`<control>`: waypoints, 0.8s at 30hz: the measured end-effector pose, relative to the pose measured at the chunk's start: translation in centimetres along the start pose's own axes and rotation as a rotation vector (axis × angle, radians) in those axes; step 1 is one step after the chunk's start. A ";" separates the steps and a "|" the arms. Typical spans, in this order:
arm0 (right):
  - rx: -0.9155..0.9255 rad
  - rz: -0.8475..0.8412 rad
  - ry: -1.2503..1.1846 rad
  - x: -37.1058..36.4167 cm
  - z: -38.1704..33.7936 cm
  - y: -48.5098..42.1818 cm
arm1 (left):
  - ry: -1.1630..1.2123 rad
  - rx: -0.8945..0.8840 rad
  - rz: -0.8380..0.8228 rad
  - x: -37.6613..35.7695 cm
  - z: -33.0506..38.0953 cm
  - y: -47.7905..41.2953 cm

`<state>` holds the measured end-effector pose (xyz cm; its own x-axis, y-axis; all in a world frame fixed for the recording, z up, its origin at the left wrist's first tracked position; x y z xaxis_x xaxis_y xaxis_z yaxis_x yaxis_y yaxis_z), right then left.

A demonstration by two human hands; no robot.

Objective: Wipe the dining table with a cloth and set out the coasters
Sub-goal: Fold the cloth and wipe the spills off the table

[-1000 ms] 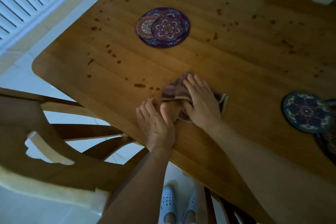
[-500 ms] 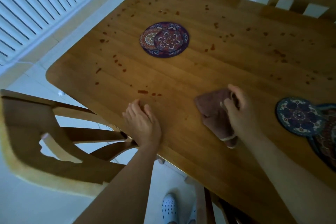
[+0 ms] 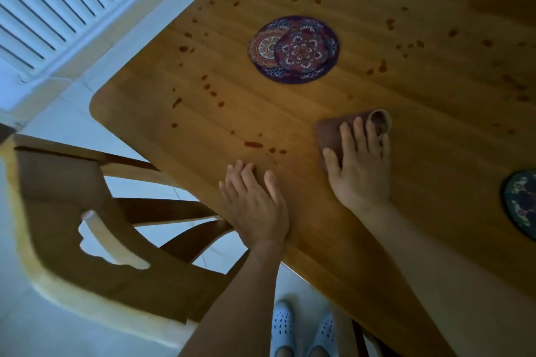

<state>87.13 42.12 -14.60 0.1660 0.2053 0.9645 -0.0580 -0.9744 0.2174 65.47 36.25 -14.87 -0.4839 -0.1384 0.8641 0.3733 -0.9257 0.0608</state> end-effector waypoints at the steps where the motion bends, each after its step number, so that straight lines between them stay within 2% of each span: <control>1: 0.037 -0.001 -0.003 0.0 -1.5 -0.2 | 0.005 -0.002 0.008 0.1 0.0 0.0; 6: 0.215 -0.045 0.002 -0.8 -5.7 1.2 | 0.037 -0.026 0.000 0.3 0.3 0.1; 11: 0.345 -0.121 0.045 -2.6 -2.3 7.6 | 0.051 -0.024 -0.008 0.3 0.3 0.0; 14: 0.280 -0.135 0.078 -2.6 3.5 9.5 | 0.025 -0.002 -0.011 0.3 0.3 0.1; 18: 0.081 -0.069 0.058 -0.9 9.3 7.4 | -0.033 0.004 -0.048 -0.2 0.2 0.0; 22: -0.141 -0.029 0.004 0.2 8.6 3.3 | -0.046 0.010 -0.067 -0.1 0.1 -0.1; 24: -0.160 -0.024 -0.020 0.1 6.6 2.4 | -0.028 0.004 -0.068 0.0 0.3 -0.1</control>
<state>93.55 39.21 -14.97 0.1887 0.2249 0.9559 -0.2092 -0.9419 0.2629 65.69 36.48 -14.75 -0.4861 -0.0653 0.8715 0.3432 -0.9313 0.1216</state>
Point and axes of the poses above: each hand's wrist, its own y-axis away from the middle knuckle, its own x-axis out of the back of the hand, z = x × y, the point moved 10 cm from there along -y, towards the middle knuckle, and after that the axes turned 12 degrees about -z, right-handed, at the moved point
